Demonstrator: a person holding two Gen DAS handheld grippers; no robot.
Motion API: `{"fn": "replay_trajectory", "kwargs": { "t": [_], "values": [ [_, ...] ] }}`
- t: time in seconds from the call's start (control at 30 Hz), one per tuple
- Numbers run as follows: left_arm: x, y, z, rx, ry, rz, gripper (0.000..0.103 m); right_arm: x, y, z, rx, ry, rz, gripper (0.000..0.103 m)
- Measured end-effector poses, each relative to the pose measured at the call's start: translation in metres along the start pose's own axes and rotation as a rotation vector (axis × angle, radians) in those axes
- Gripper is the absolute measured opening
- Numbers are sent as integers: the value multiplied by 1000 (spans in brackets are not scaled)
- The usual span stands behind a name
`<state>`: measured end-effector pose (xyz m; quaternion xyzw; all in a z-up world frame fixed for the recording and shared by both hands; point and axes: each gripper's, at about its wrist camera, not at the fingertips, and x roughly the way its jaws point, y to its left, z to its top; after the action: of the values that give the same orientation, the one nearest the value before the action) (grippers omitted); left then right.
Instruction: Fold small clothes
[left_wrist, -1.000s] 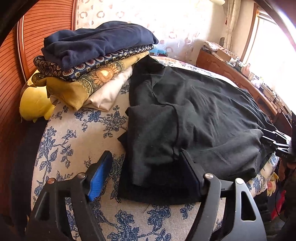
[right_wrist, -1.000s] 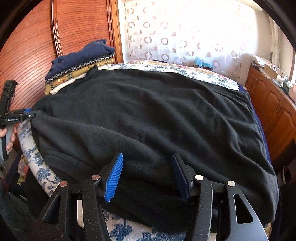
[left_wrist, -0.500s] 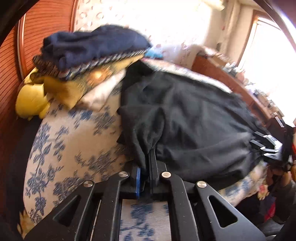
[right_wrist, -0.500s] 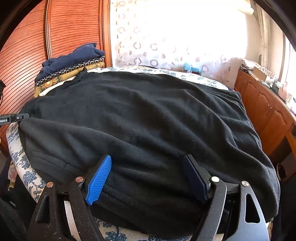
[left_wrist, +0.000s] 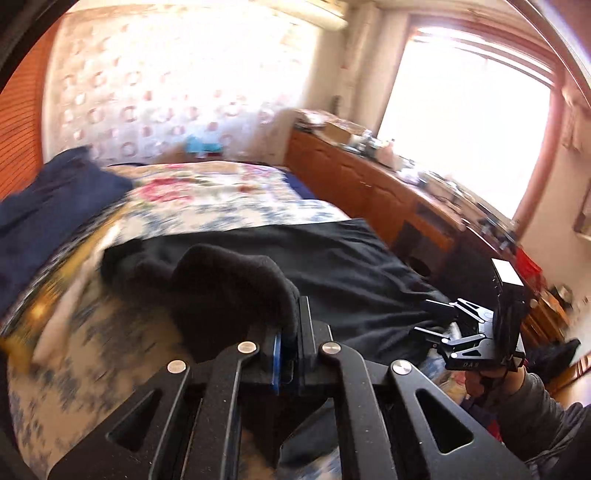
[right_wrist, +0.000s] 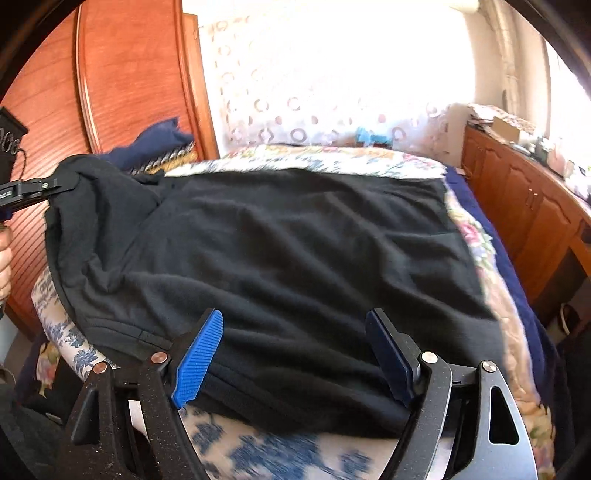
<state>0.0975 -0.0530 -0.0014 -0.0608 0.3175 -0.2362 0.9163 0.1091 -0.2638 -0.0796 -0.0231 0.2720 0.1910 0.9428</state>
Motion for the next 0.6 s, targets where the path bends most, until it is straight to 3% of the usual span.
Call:
{"fn": "replay_trajectory", "kwargs": {
  "t": [0.23,0.6],
  "values": [
    [32,-69,45,145,13,-91,7,-38,-31,-11,20,-29,-49,81],
    [83,-146,80,240,77,-211,7,-76,-62,-30,93,-64,-106,81]
  ]
}}
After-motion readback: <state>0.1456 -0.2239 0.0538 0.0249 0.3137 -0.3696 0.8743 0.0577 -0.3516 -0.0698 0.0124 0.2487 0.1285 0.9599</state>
